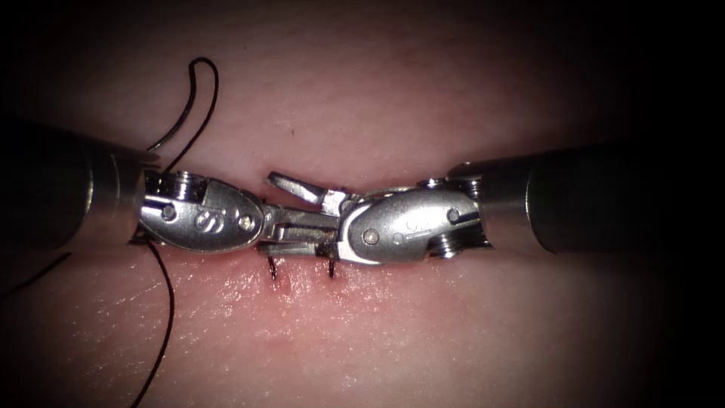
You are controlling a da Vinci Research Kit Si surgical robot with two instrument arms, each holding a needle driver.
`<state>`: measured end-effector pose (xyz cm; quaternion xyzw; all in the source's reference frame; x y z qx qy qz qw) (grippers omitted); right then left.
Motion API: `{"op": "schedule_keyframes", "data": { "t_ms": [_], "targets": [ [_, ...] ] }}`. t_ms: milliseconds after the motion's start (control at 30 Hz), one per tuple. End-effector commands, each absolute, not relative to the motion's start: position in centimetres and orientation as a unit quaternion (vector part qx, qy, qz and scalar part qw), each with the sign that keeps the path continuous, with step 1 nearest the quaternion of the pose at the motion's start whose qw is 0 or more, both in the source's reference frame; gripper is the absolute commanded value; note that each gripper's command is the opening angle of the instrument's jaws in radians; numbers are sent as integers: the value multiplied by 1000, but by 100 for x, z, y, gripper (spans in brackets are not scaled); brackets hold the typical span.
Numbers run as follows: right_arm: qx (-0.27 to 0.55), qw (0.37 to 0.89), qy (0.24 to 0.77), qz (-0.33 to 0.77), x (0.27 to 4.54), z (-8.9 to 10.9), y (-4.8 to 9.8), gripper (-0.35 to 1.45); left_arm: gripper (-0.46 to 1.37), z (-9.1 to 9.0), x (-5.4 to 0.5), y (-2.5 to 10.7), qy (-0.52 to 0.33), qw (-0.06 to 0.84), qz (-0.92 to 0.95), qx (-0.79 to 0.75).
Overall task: Wound Closure
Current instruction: With the right gripper cut the suture end
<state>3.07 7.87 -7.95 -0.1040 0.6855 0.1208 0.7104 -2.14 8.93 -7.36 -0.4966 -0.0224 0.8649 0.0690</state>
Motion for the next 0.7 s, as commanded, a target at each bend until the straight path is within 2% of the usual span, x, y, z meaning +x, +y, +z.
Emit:
{"op": "schedule_keyframes", "data": {
  "t_ms": [33,233,300,400,700],
  "targets": [
    [-101,709,688,117,309,-795,787,138,-35,-737,-215,893,-24,70,864,-498],
    [-96,705,693,113,313,-795,786,131,-35,-737,-215,893,-23,68,864,-498],
    [-88,702,699,103,313,-794,783,106,-35,-737,-215,893,-23,68,864,-498],
    [-73,690,715,88,309,-794,778,-35,-35,-737,-215,892,-22,68,864,-498],
    [-65,699,705,101,296,-795,783,-35,-35,-736,-216,891,-22,68,864,-498]
  ]
}}
